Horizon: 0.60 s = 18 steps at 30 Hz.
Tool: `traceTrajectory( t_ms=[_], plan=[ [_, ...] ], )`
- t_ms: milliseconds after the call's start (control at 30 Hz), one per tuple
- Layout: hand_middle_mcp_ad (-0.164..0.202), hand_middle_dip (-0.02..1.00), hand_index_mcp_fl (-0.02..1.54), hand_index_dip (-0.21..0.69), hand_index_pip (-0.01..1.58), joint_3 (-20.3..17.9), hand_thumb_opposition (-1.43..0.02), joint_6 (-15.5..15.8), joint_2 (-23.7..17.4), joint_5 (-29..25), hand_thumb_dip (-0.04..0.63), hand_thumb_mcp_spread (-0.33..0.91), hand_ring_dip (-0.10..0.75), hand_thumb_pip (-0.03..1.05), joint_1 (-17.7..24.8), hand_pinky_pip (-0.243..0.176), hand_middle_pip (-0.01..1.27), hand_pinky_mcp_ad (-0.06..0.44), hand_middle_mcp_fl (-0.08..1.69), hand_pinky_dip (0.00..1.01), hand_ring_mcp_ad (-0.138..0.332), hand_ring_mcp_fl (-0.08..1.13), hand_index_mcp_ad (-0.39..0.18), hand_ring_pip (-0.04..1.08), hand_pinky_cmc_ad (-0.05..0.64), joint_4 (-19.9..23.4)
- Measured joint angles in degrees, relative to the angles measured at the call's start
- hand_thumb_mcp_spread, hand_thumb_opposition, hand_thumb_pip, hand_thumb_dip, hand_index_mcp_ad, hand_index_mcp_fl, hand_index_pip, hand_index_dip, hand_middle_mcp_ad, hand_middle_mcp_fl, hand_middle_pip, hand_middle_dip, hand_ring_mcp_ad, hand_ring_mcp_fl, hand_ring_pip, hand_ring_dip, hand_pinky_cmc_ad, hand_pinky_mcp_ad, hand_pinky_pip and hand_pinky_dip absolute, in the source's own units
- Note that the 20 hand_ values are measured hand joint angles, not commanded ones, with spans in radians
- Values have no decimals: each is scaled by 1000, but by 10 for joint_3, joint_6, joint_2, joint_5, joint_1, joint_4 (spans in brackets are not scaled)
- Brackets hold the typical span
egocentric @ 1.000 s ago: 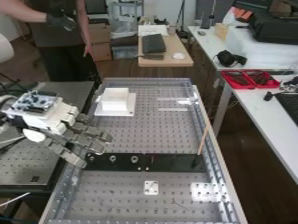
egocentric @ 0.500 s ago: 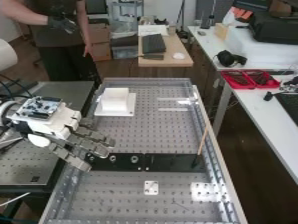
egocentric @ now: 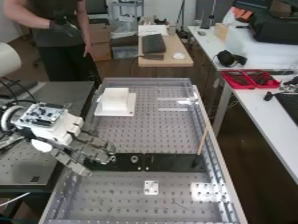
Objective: Grab the smaller nut and place it in the white container
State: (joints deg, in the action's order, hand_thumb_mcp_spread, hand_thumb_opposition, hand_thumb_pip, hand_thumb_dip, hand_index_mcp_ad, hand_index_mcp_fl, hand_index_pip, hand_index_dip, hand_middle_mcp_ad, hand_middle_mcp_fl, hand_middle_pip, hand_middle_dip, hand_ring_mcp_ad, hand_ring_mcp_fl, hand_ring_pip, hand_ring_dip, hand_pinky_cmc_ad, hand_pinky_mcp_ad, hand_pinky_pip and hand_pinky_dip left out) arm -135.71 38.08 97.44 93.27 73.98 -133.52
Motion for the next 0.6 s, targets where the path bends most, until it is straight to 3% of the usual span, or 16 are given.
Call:
traceTrajectory(
  t_ms=[333,600],
  plan=[
    [12,229,3,194,1557,-9,-876,-27,22,-29,272,449,58,672,2,-44,141,295,147,241,101,-3,-87,106,379,25],
    [12,229,3,194,1557,-12,-880,-25,35,-42,272,449,58,672,6,-44,127,295,201,241,101,0,-89,103,379,35]
  ],
)
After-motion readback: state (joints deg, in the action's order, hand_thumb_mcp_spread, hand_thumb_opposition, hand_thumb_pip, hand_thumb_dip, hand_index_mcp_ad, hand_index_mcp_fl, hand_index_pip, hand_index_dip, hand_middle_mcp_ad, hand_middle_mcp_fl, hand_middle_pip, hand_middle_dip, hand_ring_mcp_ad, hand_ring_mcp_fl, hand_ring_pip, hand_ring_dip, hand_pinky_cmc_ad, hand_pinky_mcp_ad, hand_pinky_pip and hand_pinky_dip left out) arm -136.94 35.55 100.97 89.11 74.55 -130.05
